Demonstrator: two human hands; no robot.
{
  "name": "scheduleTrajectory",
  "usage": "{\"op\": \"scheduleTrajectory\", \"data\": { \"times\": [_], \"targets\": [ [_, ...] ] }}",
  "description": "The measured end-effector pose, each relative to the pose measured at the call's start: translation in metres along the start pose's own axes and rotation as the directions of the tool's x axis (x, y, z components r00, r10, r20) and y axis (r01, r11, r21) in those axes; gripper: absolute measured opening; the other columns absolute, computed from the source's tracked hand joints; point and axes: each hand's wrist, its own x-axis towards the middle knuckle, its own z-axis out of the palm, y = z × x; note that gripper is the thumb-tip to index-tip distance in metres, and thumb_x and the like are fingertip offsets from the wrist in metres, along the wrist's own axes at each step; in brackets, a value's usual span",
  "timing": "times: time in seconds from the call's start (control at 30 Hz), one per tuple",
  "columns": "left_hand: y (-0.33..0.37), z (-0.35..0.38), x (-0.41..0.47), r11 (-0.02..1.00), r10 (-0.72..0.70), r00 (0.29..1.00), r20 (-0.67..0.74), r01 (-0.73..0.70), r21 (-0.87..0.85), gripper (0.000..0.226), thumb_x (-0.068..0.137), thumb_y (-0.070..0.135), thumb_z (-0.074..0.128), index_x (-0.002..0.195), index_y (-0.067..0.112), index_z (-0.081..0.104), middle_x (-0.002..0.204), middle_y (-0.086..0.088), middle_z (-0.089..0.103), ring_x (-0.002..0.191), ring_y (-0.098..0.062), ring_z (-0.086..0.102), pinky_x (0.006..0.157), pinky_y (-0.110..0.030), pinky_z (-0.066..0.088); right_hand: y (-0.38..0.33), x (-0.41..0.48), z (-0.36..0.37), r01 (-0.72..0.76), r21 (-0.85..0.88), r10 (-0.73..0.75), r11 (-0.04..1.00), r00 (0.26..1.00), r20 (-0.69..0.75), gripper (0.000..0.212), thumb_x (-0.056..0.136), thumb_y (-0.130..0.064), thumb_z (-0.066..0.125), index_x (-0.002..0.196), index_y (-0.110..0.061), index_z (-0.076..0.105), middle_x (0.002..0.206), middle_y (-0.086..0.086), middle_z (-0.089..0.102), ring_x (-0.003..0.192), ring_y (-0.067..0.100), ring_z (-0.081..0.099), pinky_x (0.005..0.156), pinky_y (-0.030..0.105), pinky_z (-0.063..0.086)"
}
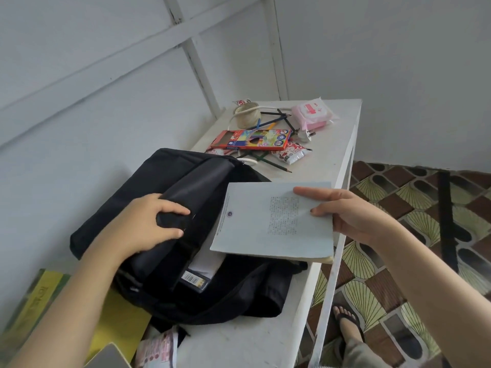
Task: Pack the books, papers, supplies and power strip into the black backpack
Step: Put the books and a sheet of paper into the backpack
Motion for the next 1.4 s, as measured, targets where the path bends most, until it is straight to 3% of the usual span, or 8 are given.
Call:
{"op": "scheduleTrajectory", "data": {
  "times": [0.1, 0.3, 0.53, 0.83, 0.97, 1.1, 1.23, 1.4],
  "targets": [
    [0.001, -0.016, 0.000, 0.999, 0.001, 0.994, -0.109, -0.006, -0.040, 0.049, 0.074, 0.002, 0.075, 0.098, 0.044, 0.066, 0.100, 0.019, 0.050, 0.101, -0.006, 0.050, 0.080, -0.013, 0.031, -0.001, 0.006, 0.008, -0.032, -0.013, 0.033, 0.999, 0.997, 0.064, 0.046, 0.088, 0.014, 0.043, 0.114, -0.015, 0.068, 0.121, 0.005, 0.065, 0.105, 0.026, 0.062, 0.077, 0.030, 0.058],
    [-0.005, -0.040, -0.003, 0.994, 0.017, 0.991, -0.131, -0.031, -0.107, 0.078, 0.071, 0.000, 0.075, 0.082, 0.074, 0.053, 0.096, 0.026, 0.059, 0.084, 0.014, 0.052, 0.070, 0.003, 0.033, -0.006, 0.033, 0.046, -0.034, -0.035, 0.038, 0.999, 0.991, 0.129, 0.044, 0.088, 0.013, 0.043, 0.109, -0.015, 0.069, 0.118, 0.005, 0.066, 0.100, 0.025, 0.063, 0.078, 0.031, 0.058],
    [-0.008, -0.041, -0.010, 0.992, 0.039, 0.986, -0.163, -0.059, -0.116, 0.058, 0.072, -0.003, 0.074, 0.107, 0.042, 0.064, 0.093, 0.020, 0.060, 0.084, 0.022, 0.050, 0.070, 0.007, 0.030, 0.007, 0.069, 0.104, -0.061, 0.210, 0.007, 0.976, 0.968, 0.250, 0.062, 0.087, 0.019, 0.027, 0.134, -0.015, 0.048, 0.116, 0.012, 0.057, 0.092, 0.021, 0.061, 0.076, 0.028, 0.056],
    [-0.016, -0.040, -0.010, 0.986, 0.046, 0.980, -0.193, -0.076, -0.149, 0.060, 0.071, -0.002, 0.075, 0.106, 0.045, 0.064, 0.104, 0.023, 0.061, 0.094, 0.023, 0.050, 0.077, 0.007, 0.031, 0.007, 0.105, 0.140, 0.081, -0.371, -0.019, 0.925, 0.986, 0.168, 0.055, 0.094, 0.008, 0.041, 0.143, -0.018, 0.036, 0.084, 0.021, 0.066, 0.059, 0.019, 0.069, 0.068, 0.030, 0.060],
    [-0.017, -0.041, -0.009, 0.982, 0.039, 0.981, -0.193, -0.073, -0.174, 0.061, 0.072, -0.003, 0.074, 0.104, 0.048, 0.065, 0.104, 0.027, 0.060, 0.095, 0.022, 0.050, 0.077, 0.007, 0.031, 0.015, 0.117, 0.148, 0.240, -0.713, -0.355, 0.659, 0.935, -0.013, 0.038, 0.090, -0.011, 0.059, 0.128, -0.012, 0.056, 0.079, 0.008, 0.066, 0.063, 0.018, 0.065, 0.069, 0.031, 0.058],
    [-0.019, -0.038, -0.011, 0.974, 0.032, 0.985, -0.169, -0.069, -0.217, 0.071, 0.072, -0.004, 0.073, 0.099, 0.060, 0.060, 0.094, 0.040, 0.059, 0.096, 0.021, 0.051, 0.078, 0.007, 0.031, 0.033, 0.101, 0.150, 0.392, -0.868, -0.558, 0.304, 0.812, 0.172, 0.039, 0.091, -0.018, 0.053, 0.129, -0.009, 0.053, 0.116, 0.014, 0.057, 0.106, 0.028, 0.055, 0.087, 0.036, 0.047],
    [-0.022, -0.034, -0.012, 0.964, 0.032, 0.984, -0.175, -0.077, -0.254, 0.072, 0.072, -0.007, 0.073, 0.101, 0.058, 0.060, 0.104, 0.037, 0.059, 0.102, 0.020, 0.050, 0.082, 0.007, 0.030, 0.057, 0.084, 0.147, 0.384, -0.922, -0.310, -0.058, 0.871, 0.382, 0.070, 0.095, -0.042, 0.042, 0.151, -0.012, 0.012, 0.158, 0.015, 0.007, 0.144, 0.032, 0.011, 0.116, 0.046, 0.015],
    [-0.022, -0.033, -0.014, 0.962, 0.026, 0.984, -0.178, -0.073, -0.263, 0.072, 0.073, -0.007, 0.072, 0.103, 0.058, 0.060, 0.109, 0.034, 0.059, 0.108, 0.013, 0.052, 0.084, 0.005, 0.032, 0.068, 0.093, 0.150, 0.399, -0.907, -0.178, -0.136, 0.890, 0.419, 0.075, 0.097, -0.051, 0.027, 0.150, -0.016, -0.013, 0.155, 0.012, -0.025, 0.144, 0.029, -0.017, 0.115, 0.042, -0.010]
  ]
}}
